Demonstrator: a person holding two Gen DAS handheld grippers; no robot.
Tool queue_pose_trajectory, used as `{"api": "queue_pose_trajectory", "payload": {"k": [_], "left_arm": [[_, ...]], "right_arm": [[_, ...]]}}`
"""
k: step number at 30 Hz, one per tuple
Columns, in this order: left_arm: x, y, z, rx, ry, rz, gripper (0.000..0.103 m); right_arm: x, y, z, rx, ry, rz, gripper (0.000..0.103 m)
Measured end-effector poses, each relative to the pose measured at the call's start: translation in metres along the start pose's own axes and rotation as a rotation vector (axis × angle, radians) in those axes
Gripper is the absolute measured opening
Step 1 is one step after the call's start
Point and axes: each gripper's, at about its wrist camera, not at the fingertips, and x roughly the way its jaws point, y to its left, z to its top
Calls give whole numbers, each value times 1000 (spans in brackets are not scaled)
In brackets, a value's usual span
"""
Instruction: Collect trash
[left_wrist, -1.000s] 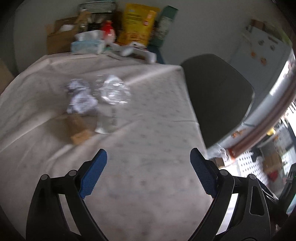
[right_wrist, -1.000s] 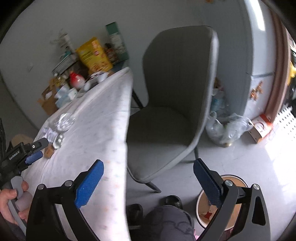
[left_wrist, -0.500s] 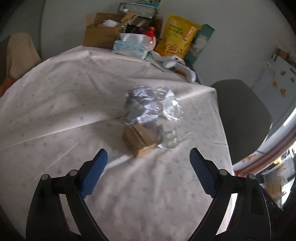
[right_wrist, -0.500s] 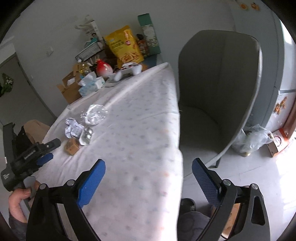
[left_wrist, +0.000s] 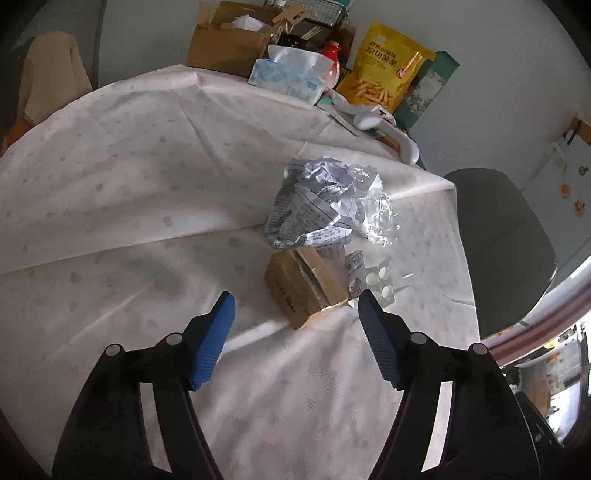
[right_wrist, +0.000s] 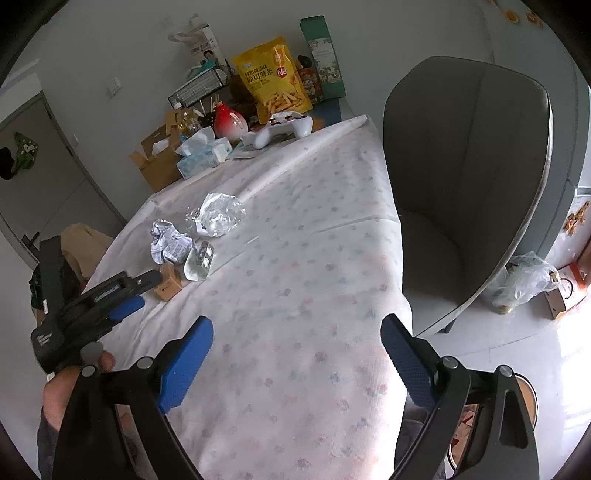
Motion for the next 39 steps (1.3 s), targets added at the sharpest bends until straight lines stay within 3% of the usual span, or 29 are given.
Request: {"api": "queue_pose_trajectory", "payload": {"k": [5, 7, 8, 11, 23, 39], "left_arm": [[17, -7, 3, -8, 8, 35, 69], [19, -9, 2, -1, 3, 66, 59], [19, -8, 2, 0, 4, 72, 42], [15, -4, 1, -20, 14, 51, 39], [-32, 36, -2, -37, -44, 73, 37], [-67, 99, -1, -129, -92, 146, 36]], "right_arm": [[-4, -1, 2, -14, -6, -18, 90], [-5, -2, 4, -16, -10, -22, 90], [-4, -1, 5, -18, -11, -22, 90], [2, 4, 8, -26, -5, -20, 89], [54, 65, 34, -137, 49, 52, 87], [121, 124, 50, -255, 95, -7, 84]]}}
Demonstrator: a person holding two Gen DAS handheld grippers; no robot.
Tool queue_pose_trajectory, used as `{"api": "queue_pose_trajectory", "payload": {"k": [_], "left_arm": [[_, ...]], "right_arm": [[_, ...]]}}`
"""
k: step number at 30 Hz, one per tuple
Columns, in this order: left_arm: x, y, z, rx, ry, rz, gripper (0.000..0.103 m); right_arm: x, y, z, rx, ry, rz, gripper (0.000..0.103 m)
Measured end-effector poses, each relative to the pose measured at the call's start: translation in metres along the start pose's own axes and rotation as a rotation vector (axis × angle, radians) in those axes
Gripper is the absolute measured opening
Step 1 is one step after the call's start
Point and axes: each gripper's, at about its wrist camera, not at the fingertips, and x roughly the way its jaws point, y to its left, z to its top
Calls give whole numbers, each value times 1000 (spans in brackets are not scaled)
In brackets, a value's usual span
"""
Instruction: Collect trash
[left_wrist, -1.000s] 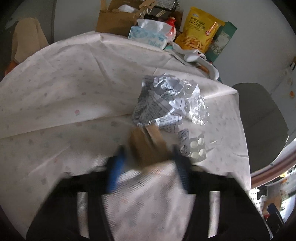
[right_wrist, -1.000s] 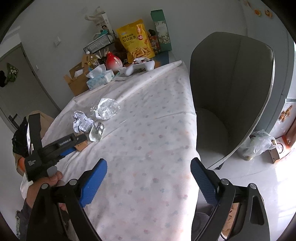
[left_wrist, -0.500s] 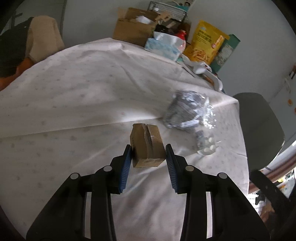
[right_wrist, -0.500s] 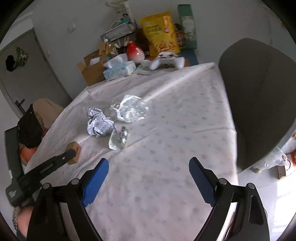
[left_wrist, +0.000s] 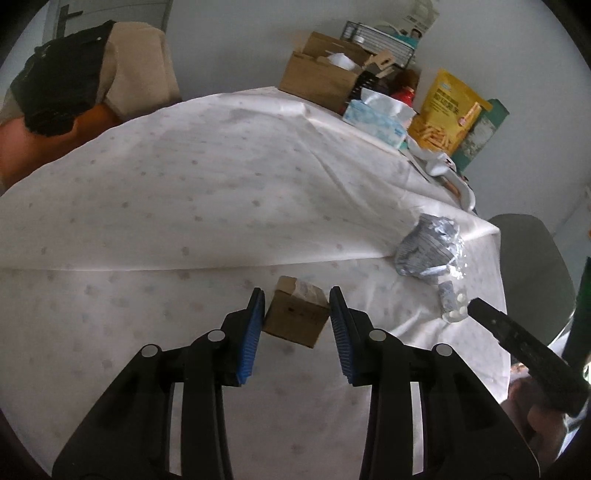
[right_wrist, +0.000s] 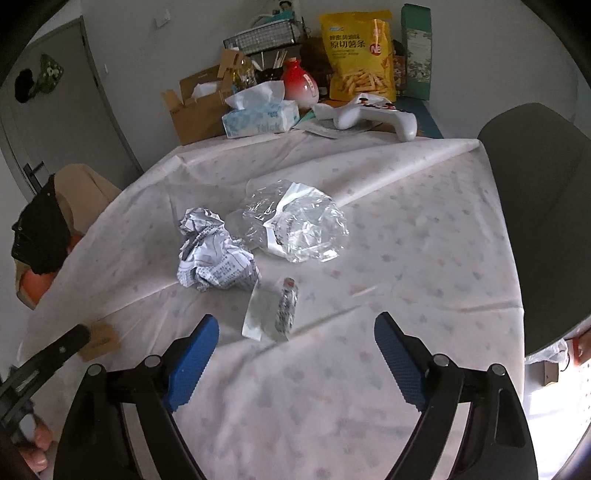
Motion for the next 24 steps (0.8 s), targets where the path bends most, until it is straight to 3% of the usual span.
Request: {"api": "queue_pose_trajectory", "payload": {"k": [3, 5, 7, 9, 13, 15, 24], "left_arm": [[-2, 2, -1, 2, -3, 2, 36], [-1, 2, -3, 4, 0, 2, 36], [-1, 2, -5, 1, 2, -2, 35], [-2, 0, -6, 2, 3, -11, 35], [-1, -7, -8, 6, 9, -33, 35], [0, -11, -11, 13, 14, -46, 35], [-8, -29, -18, 33, 9, -146, 35]], "right_arm": [[9, 2, 4, 4, 14, -6, 84], [14, 4, 5, -11, 23, -14, 75], [17, 6, 4, -21, 50, 13, 41], [14, 5, 1, -11, 53, 59, 26], [0, 6, -8, -30, 35, 61, 15], [-8, 2, -14, -25, 32, 76, 2], [-33, -13, -25, 16, -8, 105, 5]]}}
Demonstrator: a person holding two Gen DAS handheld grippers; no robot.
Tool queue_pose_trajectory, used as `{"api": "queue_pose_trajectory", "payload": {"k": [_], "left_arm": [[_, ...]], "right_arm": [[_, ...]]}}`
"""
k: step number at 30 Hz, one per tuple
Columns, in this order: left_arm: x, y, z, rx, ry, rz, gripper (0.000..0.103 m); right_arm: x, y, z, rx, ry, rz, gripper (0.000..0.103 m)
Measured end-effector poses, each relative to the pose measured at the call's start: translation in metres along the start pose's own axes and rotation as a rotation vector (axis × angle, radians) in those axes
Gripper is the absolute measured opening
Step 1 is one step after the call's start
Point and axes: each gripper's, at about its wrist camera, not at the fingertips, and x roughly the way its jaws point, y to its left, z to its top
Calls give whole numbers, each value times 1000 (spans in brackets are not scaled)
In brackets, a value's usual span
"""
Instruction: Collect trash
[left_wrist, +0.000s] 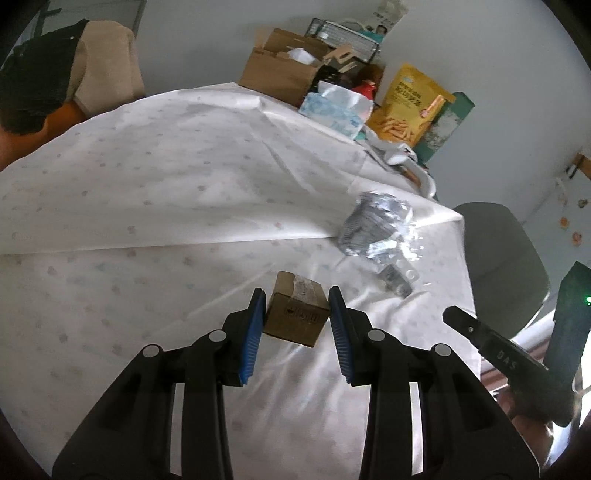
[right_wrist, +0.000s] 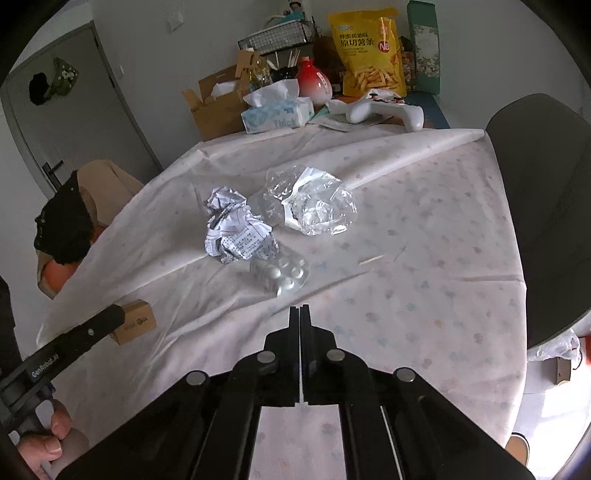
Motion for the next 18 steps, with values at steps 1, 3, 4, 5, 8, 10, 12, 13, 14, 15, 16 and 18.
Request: {"api": "queue_pose_trajectory", "payload": {"k": [1, 3, 4, 5, 8, 10, 12, 13, 14, 15, 16, 18], "left_arm": [[-1, 0, 0, -1, -3, -8, 35], [-2, 2, 2, -3, -11, -15, 35], [-2, 3, 3, -4, -13, -15, 35], [-2, 6, 4, -8, -14, -16, 35], [-4, 17, 7, -32, -21, -25, 35], [-6, 23, 9, -43, -29, -30, 35], [-8, 27, 10, -45, -33, -25, 35], [-9, 29, 10, -46, -35, -24, 35], [-9, 31, 11, -46, -35, -23, 35], [-10, 33, 11, -46, -36, -20, 35], [-10, 35, 12, -46, -38, -15, 35], [-11, 38, 13, -51, -40, -7, 35]], "right_arm": [[2, -2, 1, 6, 5, -5, 6], [5, -4, 3, 22, 9, -8, 27], [6, -4, 5, 30, -1, -15, 53], [7, -2, 6, 23, -13, -23, 59], [17, 8, 12, -14, -9, -14, 60], [26, 14, 16, -40, -4, -14, 65], [39, 20, 19, -62, 6, -32, 71], [46, 21, 21, -69, 13, -42, 74], [50, 22, 22, -73, 18, -50, 76], [56, 23, 24, -80, 23, -59, 77], [60, 23, 24, -84, 27, -67, 77], [70, 21, 27, -88, 39, -83, 77]]}}
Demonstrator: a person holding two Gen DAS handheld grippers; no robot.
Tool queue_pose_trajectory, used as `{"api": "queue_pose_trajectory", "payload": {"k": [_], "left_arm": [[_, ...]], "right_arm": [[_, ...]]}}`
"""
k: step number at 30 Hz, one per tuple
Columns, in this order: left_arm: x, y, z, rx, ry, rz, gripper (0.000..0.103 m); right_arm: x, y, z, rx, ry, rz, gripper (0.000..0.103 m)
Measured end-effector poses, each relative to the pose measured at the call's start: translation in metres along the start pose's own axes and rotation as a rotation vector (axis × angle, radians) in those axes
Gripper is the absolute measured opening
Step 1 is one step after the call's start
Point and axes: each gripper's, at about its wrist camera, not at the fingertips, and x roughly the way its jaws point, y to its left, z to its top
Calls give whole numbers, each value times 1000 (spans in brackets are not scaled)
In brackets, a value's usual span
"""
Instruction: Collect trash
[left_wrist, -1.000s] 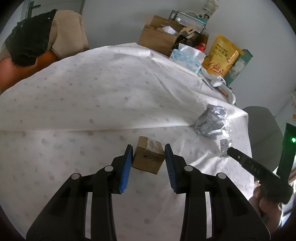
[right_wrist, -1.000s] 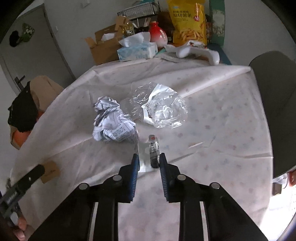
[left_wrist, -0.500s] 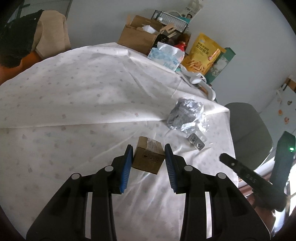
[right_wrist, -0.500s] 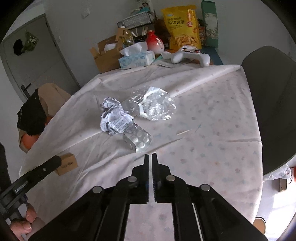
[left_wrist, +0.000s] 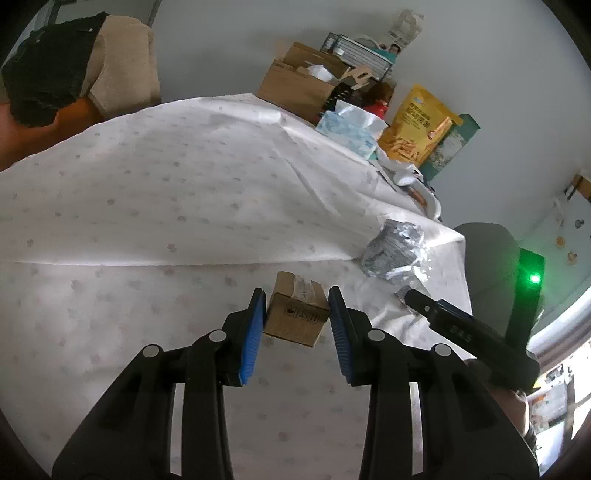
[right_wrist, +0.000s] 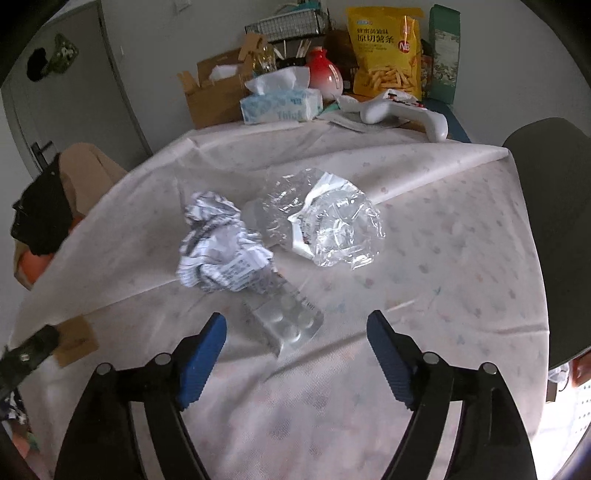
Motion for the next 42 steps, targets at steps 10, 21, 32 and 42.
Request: {"api": "queue_pose_trajectory", "payload": {"k": [10, 21, 32, 42], "left_arm": [[2, -3, 0, 2, 1, 3, 35], [1, -38, -11, 54, 11, -46, 35], [12, -79, -31, 128, 64, -116, 35], [22, -139, -56, 227, 118, -207, 35]], "right_arm": [[-11, -5, -5, 1, 13, 49, 36], [-58, -17, -31, 16, -27, 83, 27], [-96, -48, -69, 94, -33, 86, 28], [-143, -107, -102, 212, -77, 33, 28]]}}
